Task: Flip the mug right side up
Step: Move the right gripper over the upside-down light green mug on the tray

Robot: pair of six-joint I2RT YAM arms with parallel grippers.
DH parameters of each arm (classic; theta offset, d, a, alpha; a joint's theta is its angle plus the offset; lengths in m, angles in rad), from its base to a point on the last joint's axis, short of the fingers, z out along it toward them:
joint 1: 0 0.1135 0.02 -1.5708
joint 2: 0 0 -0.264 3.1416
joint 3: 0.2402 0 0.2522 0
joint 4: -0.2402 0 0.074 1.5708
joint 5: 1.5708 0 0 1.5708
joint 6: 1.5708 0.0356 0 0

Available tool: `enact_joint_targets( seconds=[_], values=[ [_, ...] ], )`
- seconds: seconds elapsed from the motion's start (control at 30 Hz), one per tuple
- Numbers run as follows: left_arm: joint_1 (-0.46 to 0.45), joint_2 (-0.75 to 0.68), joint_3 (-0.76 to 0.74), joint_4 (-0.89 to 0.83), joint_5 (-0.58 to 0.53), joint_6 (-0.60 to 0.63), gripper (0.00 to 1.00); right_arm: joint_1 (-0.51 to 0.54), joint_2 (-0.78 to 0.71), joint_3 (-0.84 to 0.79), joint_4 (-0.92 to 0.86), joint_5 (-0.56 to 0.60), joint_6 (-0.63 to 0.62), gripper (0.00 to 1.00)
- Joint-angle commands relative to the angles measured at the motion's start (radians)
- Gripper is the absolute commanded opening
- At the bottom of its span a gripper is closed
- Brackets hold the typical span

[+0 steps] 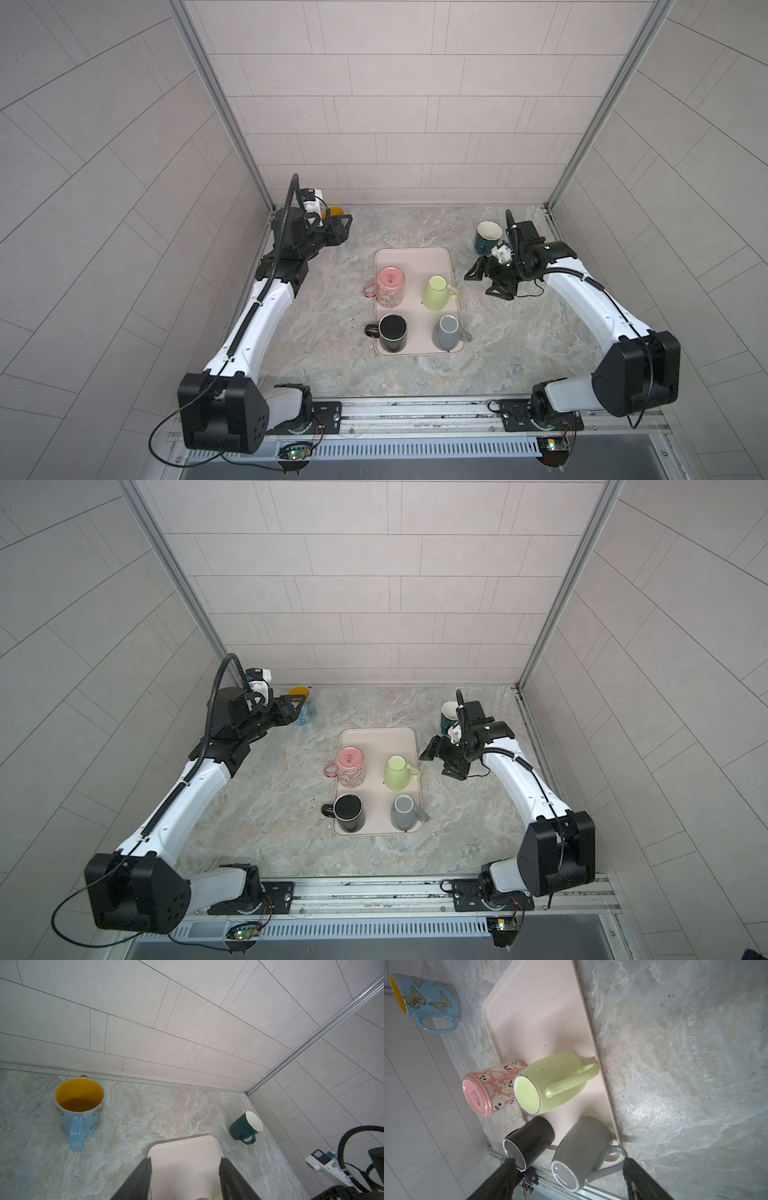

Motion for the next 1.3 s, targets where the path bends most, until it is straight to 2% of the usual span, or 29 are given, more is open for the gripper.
enact_joint_targets(
  seconds=[0.0,0.17,0.47,1.1,1.2,1.27],
  values=[
    [0.008,-0.014,0.029,-0.010,0.018,0.001,0.59,-0.013,0.036,-0.013,0.036,-0.118,0.128,0.81],
    [0.010,-0.013,0.027,-0.018,0.018,0.004,0.61,-0.017,0.046,-0.092,0.238,-0.192,0.335,0.81],
    [0.015,0.019,0.042,-0.012,0.032,-0.008,0.62,-0.028,0.097,-0.194,0.398,-0.250,0.535,0.73],
    [0.021,0.018,0.029,0.024,0.038,-0.055,0.62,-0.029,0.217,-0.261,0.668,-0.254,0.786,0.67],
    [0.024,0.008,0.018,0.050,0.043,-0.070,0.62,-0.028,0.220,-0.264,0.673,-0.259,0.799,0.64],
    [0.025,0.008,0.018,0.055,0.043,-0.085,0.63,-0.027,0.227,-0.261,0.672,-0.261,0.798,0.58]
  ],
)
